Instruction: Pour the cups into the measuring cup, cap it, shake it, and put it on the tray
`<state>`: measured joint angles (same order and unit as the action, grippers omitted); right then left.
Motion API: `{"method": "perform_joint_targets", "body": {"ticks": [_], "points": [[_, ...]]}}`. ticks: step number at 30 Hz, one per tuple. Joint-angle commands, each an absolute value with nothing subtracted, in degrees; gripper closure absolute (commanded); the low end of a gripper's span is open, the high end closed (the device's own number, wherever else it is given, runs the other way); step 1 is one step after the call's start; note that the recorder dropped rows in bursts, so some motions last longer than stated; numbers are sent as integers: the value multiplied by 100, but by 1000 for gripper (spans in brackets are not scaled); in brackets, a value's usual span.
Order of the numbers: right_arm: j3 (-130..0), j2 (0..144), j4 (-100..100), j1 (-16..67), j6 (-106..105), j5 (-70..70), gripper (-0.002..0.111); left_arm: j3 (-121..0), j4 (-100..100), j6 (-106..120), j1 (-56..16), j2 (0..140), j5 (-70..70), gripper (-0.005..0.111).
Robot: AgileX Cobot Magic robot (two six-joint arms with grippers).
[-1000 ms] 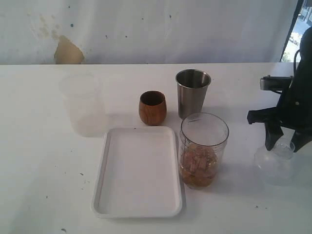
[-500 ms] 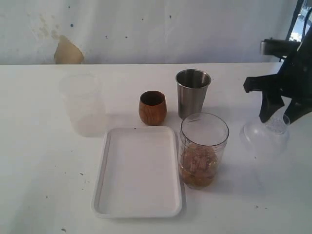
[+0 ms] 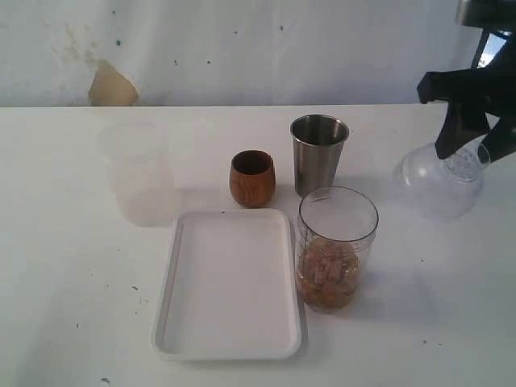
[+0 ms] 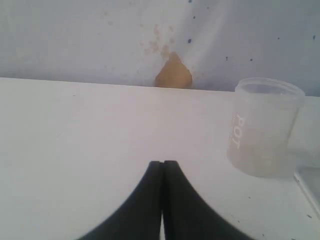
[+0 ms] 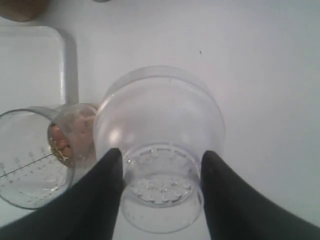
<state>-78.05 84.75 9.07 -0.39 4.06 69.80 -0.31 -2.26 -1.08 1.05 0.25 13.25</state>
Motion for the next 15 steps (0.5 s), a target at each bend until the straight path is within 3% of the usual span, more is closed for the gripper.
{"method": "perform_joint_targets", "body": {"ticks": [1,15], "points": [[-7827,8149,999,245,409,6996,108,0,-215,-106,100,0,1337,107],[-7780,8014,1089,1466,753,6996,108,0,-215,-106,100,0,1337,107]]}}
